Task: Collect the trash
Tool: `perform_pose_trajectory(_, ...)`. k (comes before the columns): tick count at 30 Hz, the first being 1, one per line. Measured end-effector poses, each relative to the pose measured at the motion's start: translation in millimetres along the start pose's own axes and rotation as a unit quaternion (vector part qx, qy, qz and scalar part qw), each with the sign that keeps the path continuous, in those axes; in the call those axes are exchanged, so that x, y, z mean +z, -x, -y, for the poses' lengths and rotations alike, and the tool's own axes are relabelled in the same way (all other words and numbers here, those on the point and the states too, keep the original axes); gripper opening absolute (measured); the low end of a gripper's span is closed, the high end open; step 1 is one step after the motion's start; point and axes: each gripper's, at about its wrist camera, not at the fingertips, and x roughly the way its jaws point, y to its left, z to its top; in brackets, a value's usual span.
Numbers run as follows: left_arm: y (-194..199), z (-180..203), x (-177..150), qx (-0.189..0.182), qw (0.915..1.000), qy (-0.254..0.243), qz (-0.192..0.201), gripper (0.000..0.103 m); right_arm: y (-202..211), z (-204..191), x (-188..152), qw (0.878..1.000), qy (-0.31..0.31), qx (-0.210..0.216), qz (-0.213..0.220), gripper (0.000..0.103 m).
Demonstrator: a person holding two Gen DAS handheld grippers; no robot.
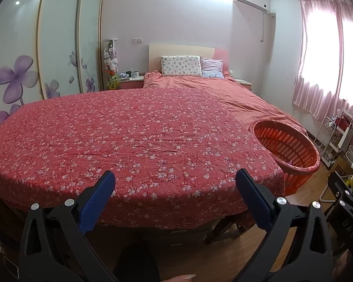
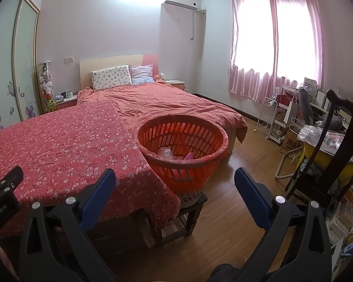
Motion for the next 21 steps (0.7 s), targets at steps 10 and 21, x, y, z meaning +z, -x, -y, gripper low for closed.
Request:
perform_pose_trajectory(10, 2.6, -0.4, 2.1, -0.002, 1.0, 0.005, 0.009, 0.101, -0.2, 1.3, 0.5, 1.0, 0.0, -0.001, 0.002, 0.099)
perform_pose_trajectory(21, 2.6, 1.0, 1.8, -0.001, 1.0, 0.004, 0.007, 0.101, 0.2, 3.1, 3.1, 1.0, -0.001, 0.0, -0.001, 0.099)
